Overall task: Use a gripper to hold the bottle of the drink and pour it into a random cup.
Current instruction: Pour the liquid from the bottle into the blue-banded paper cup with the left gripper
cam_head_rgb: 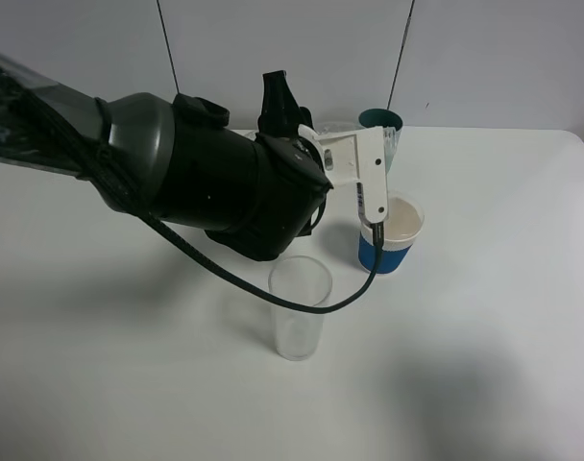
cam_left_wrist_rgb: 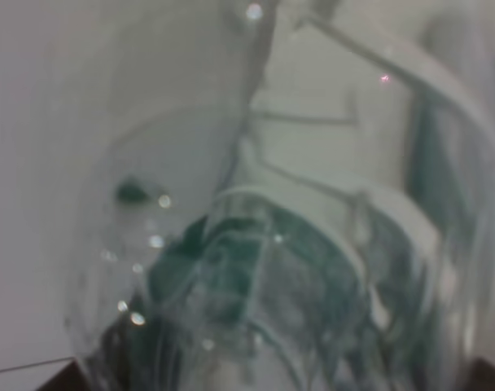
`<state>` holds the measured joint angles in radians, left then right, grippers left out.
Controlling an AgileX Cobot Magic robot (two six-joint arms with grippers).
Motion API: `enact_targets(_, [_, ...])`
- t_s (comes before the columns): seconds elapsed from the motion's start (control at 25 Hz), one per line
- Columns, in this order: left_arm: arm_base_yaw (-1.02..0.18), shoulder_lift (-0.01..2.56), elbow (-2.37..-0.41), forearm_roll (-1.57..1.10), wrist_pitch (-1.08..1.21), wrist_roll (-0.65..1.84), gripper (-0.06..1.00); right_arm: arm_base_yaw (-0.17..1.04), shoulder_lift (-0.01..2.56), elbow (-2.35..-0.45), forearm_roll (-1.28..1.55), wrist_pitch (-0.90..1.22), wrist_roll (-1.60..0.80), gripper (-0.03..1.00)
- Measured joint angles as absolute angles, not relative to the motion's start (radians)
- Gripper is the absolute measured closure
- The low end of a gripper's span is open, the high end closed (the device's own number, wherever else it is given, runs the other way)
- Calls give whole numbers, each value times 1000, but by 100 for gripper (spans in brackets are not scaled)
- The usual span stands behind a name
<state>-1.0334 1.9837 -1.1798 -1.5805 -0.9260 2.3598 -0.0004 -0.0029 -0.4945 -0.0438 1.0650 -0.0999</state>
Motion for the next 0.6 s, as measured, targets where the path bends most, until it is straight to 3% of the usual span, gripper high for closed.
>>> enact_targets(0.6, [-1033,1984,-1180,-1581,-991,2440,48,0,-3,-494,-50,1065,-100,23])
